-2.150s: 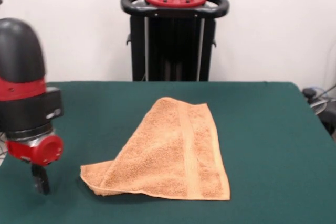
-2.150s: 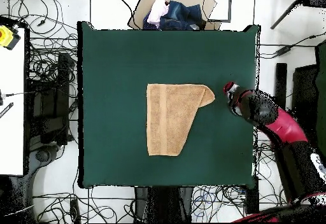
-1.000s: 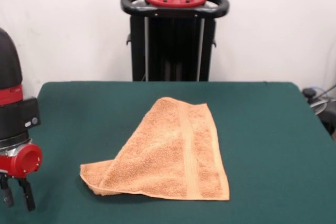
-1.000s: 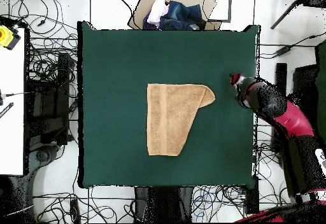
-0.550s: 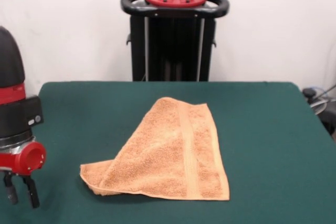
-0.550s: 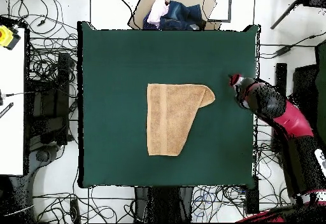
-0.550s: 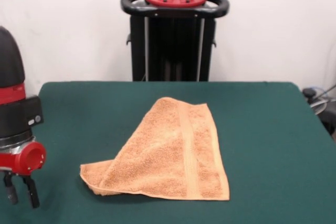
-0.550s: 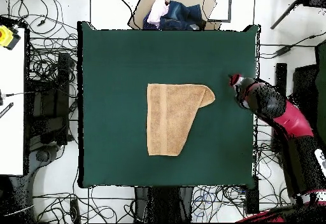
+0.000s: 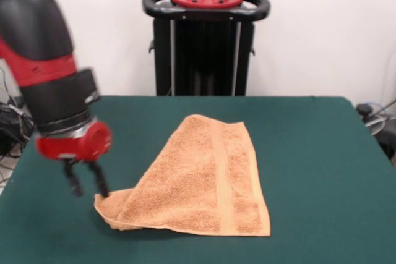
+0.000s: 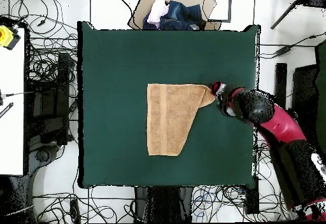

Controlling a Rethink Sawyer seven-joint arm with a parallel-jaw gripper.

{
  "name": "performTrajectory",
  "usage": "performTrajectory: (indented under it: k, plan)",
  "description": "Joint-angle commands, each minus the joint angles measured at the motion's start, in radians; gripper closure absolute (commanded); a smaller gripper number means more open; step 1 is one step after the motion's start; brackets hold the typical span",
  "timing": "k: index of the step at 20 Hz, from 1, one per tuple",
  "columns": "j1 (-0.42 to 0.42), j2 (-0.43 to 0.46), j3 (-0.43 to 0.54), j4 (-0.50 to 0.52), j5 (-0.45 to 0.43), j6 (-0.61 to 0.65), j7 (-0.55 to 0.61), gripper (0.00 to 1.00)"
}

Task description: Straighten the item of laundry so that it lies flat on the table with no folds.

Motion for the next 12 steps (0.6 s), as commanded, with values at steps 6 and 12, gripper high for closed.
performTrajectory:
  k: [6, 12]
  plan:
    - [0.279, 0.045, -0.284, 0.090, 0.078, -0.149, 0.404, 0.00]
    - [0.350, 0.311, -0.383, -0.141, 0.065, -0.345, 0.355, 0.00]
